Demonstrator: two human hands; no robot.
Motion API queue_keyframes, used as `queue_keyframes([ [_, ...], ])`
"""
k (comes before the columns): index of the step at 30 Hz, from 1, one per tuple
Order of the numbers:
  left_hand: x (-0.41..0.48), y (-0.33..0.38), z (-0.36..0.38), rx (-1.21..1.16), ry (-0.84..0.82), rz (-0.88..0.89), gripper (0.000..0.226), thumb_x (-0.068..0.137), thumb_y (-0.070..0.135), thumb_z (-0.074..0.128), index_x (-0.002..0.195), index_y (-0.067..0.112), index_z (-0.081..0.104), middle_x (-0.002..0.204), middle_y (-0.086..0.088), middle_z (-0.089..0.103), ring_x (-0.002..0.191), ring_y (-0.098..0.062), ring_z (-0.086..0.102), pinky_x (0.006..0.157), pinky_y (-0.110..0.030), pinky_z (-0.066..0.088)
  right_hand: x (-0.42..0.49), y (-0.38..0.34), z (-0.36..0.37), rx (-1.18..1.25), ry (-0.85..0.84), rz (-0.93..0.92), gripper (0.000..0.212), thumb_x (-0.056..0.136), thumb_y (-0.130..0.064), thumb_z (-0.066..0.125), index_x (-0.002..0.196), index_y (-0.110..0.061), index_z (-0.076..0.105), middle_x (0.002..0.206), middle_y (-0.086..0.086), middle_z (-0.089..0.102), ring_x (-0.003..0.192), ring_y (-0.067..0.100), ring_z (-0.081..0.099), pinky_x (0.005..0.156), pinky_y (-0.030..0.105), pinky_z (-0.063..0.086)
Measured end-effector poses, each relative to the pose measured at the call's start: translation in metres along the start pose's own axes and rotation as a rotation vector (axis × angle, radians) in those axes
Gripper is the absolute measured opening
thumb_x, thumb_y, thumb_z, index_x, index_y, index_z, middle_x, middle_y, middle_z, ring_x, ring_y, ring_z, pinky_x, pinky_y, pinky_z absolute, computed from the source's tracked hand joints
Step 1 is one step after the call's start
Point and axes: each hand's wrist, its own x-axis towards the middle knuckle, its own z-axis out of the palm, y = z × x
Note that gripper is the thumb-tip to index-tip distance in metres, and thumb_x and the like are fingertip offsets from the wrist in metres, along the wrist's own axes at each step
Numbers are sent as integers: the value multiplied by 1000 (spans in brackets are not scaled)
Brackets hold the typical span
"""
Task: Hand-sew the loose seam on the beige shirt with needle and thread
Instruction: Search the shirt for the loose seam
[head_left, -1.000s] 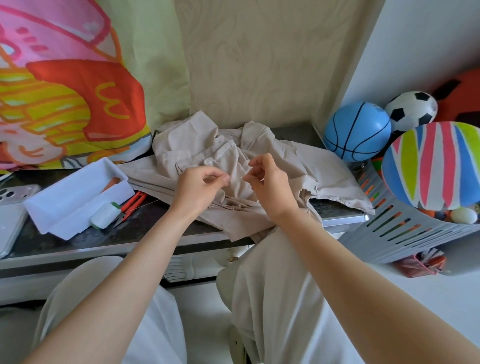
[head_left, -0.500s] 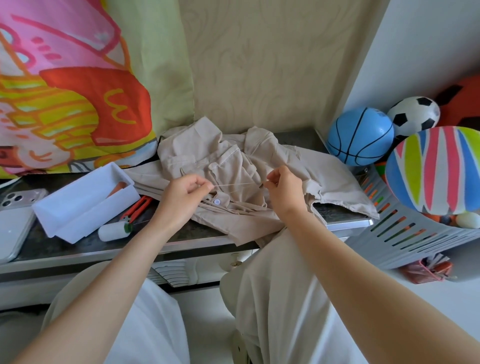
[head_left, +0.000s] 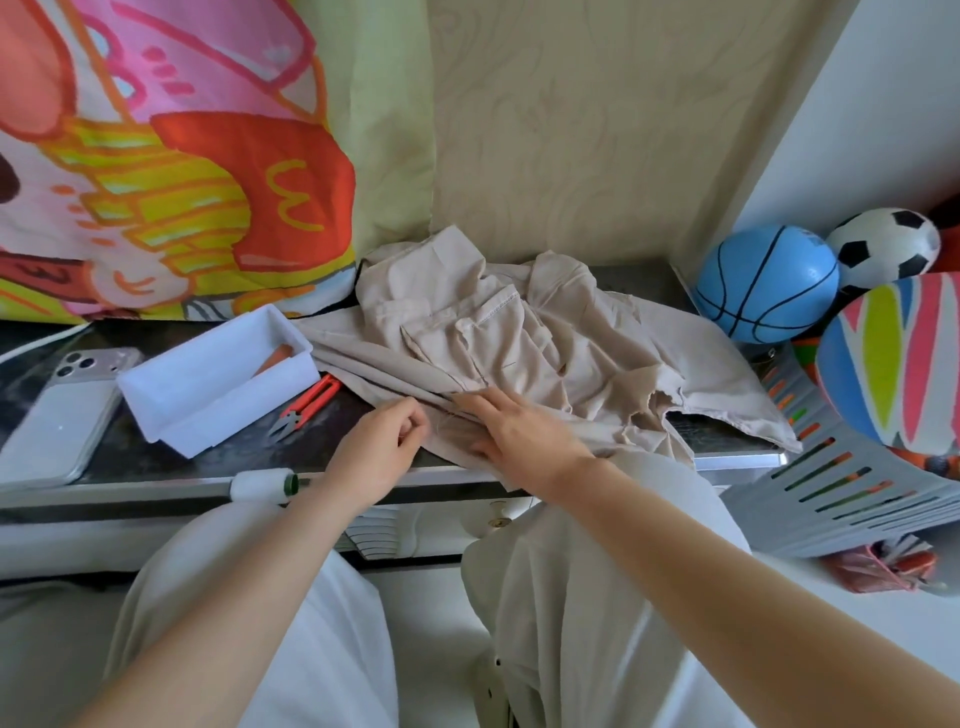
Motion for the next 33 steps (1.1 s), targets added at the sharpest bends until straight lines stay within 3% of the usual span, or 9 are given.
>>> queue_keyframes([
  [6,-4,-9,-3,-87,-23,42,9,91,15,58,83,14,58,82,4,50,75,-11,51,69,-22,42,15,-1,0,41,-35,92,37,99,-20,45,136,-14,47,132,7,44,121,24,45,95,30,38],
  [10,-6,-9,-2,-108,-36,67,8,89,16,63,82,16,58,83,6,47,75,-5,48,69,-14,38,15,-8,0,-76,-4,96,35,99,-25,44,131,-13,47,128,5,44,118,22,46,80,29,41],
  [15,-7,-12,-2,-99,-10,52,7,89,12,62,82,12,61,83,2,49,74,-11,50,69,-19,41,15,-19,6,-139,24,79,32,98,-22,45,128,-13,48,125,6,46,116,23,46,81,32,44],
  [21,-3,-13,-10,-62,-35,48,9,90,16,62,81,20,62,88,9,49,81,-9,54,75,-32,49,20,-19,9,-143,29,90,29,97,-25,47,123,-12,49,121,5,50,115,23,47,84,33,43],
  [25,-7,-14,-18,14,27,67,10,91,20,60,81,20,63,80,9,50,72,-8,52,64,-36,46,22,-26,9,-90,202,39,18,88,-18,60,98,-5,64,99,12,55,89,30,56,62,35,51],
  [27,-10,-13,-23,61,81,81,9,91,20,60,83,19,64,71,12,44,64,-4,47,56,-28,35,25,-33,11,-35,306,-24,25,85,-24,51,88,-5,68,87,11,59,74,28,60,54,29,51],
  [29,-13,-12,-27,109,121,86,7,91,18,60,87,16,65,67,16,39,60,0,43,52,-20,25,29,-41,16,-46,313,-111,24,86,-21,52,90,-6,69,86,10,62,70,26,63,46,25,44],
  [31,-16,-12,-33,156,128,80,7,92,20,59,91,18,66,72,17,44,66,-1,48,51,-14,23,34,-48,20,-16,186,-122,18,91,-14,57,104,-5,65,94,11,62,80,29,63,52,31,48],
  [33,-18,-14,-38,199,143,73,11,93,25,58,95,20,67,85,14,56,78,-7,56,54,-14,26,39,-48,24,-4,57,-57,23,98,-15,47,115,-7,59,106,11,59,96,30,58,68,41,50],
])
